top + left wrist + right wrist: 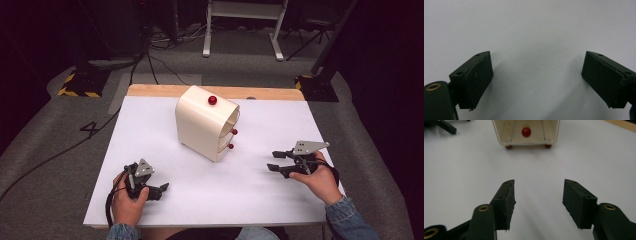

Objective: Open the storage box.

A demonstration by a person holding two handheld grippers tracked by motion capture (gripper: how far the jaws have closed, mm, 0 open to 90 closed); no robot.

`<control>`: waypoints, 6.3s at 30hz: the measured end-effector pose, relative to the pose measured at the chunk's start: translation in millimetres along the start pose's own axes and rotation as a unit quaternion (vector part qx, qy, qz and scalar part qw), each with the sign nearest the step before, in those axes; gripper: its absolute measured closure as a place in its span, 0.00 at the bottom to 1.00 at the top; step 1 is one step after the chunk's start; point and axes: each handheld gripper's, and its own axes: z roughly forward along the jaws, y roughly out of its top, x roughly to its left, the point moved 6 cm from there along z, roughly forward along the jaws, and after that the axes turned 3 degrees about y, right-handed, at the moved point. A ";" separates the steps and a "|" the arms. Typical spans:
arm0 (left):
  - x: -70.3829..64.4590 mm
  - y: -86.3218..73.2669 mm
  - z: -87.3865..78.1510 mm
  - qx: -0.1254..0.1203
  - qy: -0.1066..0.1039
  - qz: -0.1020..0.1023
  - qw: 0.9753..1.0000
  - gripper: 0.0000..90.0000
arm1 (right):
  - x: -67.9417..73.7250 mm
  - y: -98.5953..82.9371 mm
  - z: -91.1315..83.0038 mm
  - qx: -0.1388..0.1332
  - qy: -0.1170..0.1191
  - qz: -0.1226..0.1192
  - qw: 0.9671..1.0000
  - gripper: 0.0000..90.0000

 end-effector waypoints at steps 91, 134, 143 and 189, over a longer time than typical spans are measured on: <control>0.7 0.5 -0.1 0.002 0.001 0.002 1.000 0.12 | 10.5 17.3 39.2 -0.084 0.012 -0.020 0.996 0.82; 0.8 0.5 -0.1 0.003 0.000 0.001 1.000 0.12 | 5.0 56.4 -7.4 -0.104 -0.006 -0.009 0.994 0.69; 0.3 0.2 -0.1 0.002 0.000 0.000 1.000 0.11 | 10.0 91.8 7.6 -0.108 0.007 -0.027 0.994 0.69; -0.8 -0.1 0.1 -0.001 0.001 -0.002 1.000 0.12 | 11.7 106.7 46.5 -0.117 0.015 -0.051 0.992 0.83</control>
